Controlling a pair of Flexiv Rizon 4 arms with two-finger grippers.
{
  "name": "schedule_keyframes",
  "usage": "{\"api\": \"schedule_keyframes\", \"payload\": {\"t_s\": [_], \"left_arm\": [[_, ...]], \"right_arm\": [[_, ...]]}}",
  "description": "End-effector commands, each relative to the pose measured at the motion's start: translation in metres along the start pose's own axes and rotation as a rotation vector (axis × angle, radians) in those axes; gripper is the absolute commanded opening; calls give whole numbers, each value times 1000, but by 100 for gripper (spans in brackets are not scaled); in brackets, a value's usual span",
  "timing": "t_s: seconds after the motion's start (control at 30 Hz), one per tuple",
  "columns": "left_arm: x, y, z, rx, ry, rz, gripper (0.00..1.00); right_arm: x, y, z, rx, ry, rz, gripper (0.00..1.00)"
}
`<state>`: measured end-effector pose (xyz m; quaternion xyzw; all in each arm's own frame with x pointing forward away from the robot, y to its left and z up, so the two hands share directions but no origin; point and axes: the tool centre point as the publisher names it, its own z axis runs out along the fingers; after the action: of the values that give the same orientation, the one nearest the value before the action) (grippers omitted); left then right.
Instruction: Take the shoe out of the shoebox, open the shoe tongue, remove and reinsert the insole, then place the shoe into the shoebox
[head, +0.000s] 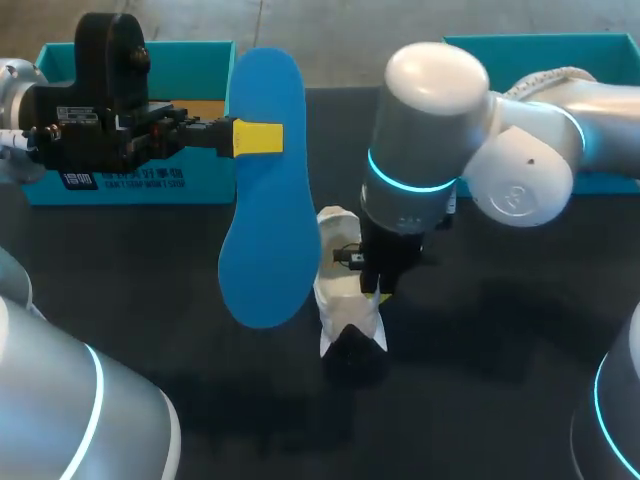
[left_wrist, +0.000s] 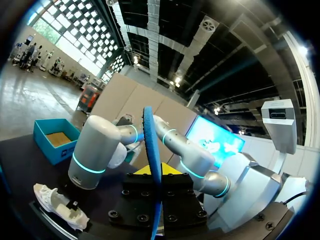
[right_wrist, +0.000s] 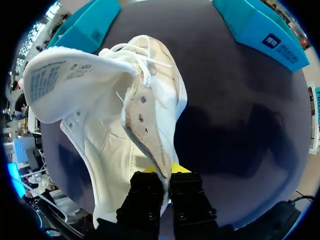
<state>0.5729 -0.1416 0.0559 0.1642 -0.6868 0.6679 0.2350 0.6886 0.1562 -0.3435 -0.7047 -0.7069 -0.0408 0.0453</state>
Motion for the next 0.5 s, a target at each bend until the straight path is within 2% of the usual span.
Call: {"api": "schedule_keyframes", "payload": {"t_s": [0.03,0.5], "left_arm": [[0,0,1,0,0,1,0],[0,0,1,0,0,1,0]], "right_arm": [[-3,3,5,6,57,-1,0],[-8,8,27,43,107,4,0]]}}
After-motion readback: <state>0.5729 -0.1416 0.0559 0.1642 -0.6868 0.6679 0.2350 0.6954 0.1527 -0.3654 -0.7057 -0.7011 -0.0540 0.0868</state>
